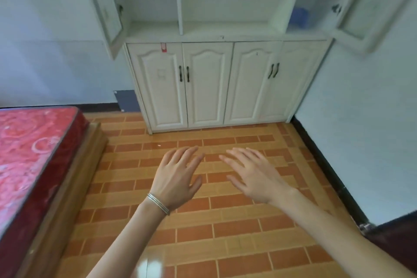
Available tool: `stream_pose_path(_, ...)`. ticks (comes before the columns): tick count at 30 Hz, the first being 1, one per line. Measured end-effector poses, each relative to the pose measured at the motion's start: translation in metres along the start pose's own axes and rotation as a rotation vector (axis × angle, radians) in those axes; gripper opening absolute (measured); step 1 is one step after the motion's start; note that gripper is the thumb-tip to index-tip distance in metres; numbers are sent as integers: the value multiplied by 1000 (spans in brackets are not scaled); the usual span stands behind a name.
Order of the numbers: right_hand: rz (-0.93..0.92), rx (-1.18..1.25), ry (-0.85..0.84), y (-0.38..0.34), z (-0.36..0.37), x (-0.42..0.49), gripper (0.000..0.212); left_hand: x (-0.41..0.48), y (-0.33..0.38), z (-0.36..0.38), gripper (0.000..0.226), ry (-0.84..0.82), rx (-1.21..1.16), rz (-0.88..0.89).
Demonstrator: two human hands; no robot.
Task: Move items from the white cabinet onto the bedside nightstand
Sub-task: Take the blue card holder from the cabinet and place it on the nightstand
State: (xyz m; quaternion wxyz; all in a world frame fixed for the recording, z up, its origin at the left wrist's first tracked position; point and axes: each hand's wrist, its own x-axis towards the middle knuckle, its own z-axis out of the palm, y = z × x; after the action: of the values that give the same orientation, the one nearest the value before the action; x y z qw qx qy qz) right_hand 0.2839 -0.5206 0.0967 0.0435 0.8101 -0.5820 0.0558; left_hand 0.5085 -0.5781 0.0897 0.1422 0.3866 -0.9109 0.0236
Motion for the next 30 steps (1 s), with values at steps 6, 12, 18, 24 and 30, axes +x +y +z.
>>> stream_pose_path(6,129,2,46,76,-5,5,51,91,21,16,50,27,-4,121)
stream_pose_path(12,255,-31,63,155,1,24,49,194,29,50,49,42,-13,265)
stream_pose_path(18,367,-82,121,250,-21,70,49,327,24,62,50,72,-29,365)
stream_pose_path(24,455,-113,183,338,-30,110,48,446,29,72,52,94,-53,460)
stream_pose_path(30,499,-124,190,412,-19,136,47,526,33,104,53,60,-59,512)
